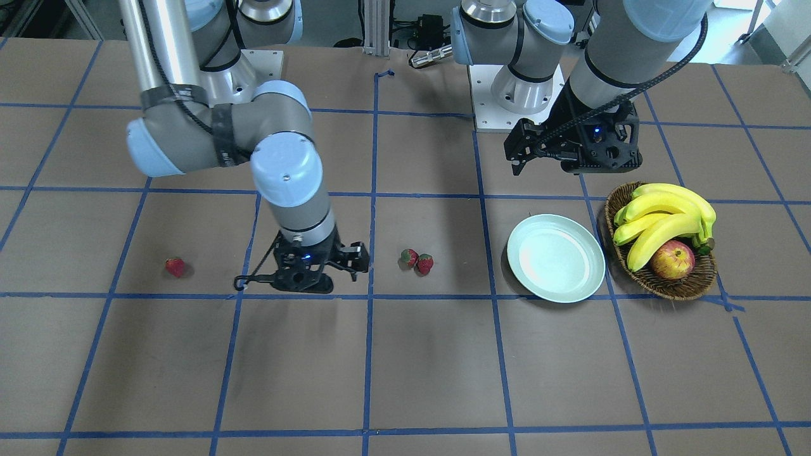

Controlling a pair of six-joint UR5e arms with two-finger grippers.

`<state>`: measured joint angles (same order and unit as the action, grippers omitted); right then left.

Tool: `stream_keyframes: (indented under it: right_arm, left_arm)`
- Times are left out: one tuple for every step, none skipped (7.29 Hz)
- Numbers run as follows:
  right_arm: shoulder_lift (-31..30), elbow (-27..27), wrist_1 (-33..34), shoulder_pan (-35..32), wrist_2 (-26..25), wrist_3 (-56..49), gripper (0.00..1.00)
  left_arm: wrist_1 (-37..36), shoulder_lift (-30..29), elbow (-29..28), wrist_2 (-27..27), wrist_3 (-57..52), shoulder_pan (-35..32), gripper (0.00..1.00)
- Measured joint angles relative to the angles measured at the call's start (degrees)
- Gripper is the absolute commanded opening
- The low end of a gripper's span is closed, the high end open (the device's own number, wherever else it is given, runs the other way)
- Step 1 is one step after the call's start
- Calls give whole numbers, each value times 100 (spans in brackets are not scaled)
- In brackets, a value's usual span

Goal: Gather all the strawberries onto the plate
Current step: 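Move the right gripper to the farthest strawberry and grasp it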

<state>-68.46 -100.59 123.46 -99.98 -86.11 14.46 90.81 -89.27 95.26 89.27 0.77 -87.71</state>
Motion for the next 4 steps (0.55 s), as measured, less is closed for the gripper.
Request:
stream_keyframes:
  right_arm:
    - [-67,-17,-166,402,-125,-616,100]
    - [-98,-30,-257,719,-347,-1108,100]
    - [-111,-60,-307,969,-508,-1413,100]
    - [-132,-136,-317,1198,-606,-1628,100]
  left_arm:
    - [-1,-3,0,1,1,0,100]
    - [0,-5,1,2,2,0,100]
    - [3,-4,1,3,2,0,100]
    - [4,-6,1,1,2,0,100]
